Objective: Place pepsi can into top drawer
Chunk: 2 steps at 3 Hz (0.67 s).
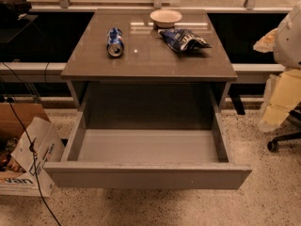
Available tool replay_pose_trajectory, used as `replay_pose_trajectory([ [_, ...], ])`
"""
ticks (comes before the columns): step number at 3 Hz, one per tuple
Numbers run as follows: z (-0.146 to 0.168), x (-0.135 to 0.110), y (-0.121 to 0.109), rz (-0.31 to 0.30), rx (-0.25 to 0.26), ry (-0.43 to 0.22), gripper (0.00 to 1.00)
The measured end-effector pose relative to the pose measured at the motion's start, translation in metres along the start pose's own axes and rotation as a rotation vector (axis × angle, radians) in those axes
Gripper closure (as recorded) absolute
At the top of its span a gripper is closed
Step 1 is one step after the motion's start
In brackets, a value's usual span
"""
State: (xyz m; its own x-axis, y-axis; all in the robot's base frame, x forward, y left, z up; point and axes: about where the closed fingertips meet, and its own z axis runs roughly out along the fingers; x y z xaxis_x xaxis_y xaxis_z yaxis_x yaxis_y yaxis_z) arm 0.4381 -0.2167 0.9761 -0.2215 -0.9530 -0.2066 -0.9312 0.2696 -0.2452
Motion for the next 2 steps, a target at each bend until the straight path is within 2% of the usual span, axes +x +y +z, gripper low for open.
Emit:
replay_pose_trajectory([
  [1,0.000,0.000,0.000,0.000,0.000,0.000,0.00],
  [2,-0.001,-0.015,-0.008,0.036,0.032,-0.113,0.00],
])
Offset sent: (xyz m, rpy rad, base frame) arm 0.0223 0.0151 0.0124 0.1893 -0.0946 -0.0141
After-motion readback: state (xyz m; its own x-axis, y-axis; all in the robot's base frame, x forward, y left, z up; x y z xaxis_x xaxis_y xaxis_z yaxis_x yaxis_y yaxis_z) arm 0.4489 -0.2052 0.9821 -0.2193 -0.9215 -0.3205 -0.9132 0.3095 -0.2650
